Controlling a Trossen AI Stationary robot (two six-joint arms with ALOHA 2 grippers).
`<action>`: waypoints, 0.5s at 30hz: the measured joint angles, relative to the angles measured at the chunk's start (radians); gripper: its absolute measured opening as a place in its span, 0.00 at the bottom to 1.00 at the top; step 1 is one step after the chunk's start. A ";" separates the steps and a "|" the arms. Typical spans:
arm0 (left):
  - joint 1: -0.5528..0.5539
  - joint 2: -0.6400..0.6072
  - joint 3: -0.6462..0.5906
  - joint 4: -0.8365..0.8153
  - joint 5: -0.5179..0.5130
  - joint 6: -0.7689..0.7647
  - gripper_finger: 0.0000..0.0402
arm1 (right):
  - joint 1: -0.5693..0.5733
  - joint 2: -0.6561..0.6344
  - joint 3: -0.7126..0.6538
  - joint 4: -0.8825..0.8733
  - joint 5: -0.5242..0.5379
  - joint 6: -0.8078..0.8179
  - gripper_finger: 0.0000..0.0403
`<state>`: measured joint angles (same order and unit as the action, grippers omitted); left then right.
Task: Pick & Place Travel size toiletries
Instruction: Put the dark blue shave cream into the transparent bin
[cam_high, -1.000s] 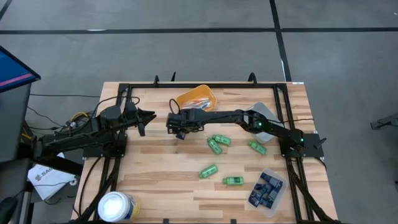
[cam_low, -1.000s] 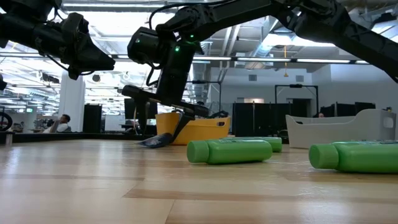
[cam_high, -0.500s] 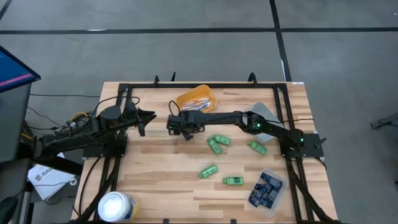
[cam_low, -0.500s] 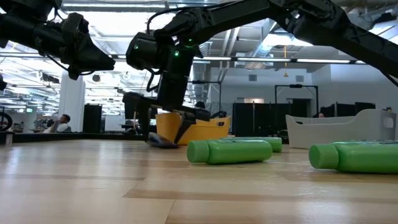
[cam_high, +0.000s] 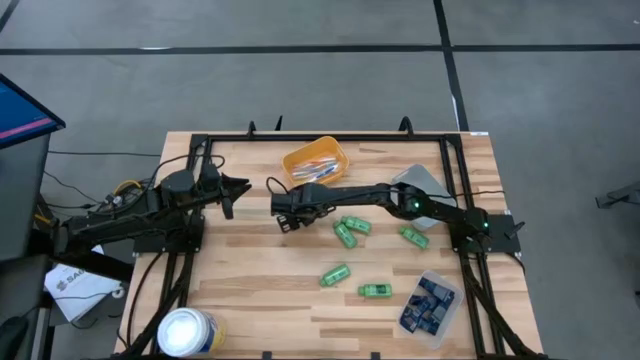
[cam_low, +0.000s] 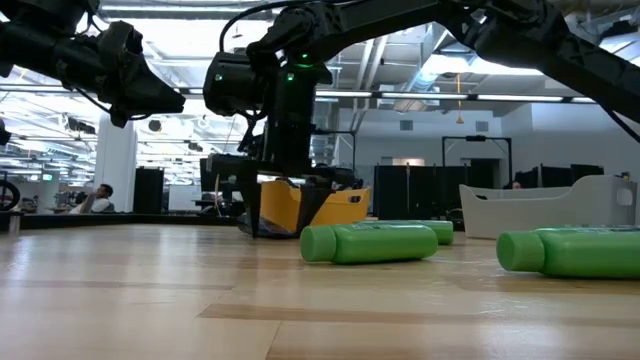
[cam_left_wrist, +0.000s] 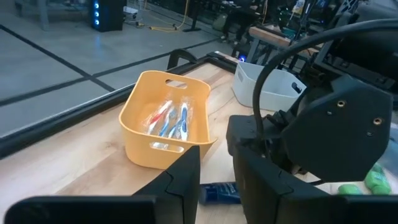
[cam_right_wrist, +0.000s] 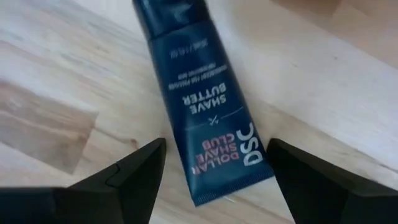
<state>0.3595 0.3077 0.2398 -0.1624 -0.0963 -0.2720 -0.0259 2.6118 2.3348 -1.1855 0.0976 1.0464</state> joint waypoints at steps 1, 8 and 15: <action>0.000 0.000 0.000 0.000 0.000 0.005 0.23 | 0.001 0.000 0.000 -0.003 -0.001 -0.006 0.67; 0.000 0.000 0.000 0.000 0.000 0.006 0.23 | 0.006 -0.001 -0.001 -0.016 -0.016 -0.022 0.50; 0.000 0.000 0.000 0.000 0.000 0.006 0.23 | 0.013 -0.002 -0.002 -0.026 -0.023 -0.025 0.36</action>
<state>0.3595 0.3077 0.2398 -0.1624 -0.0966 -0.2657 -0.0125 2.6102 2.3333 -1.2113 0.0742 1.0214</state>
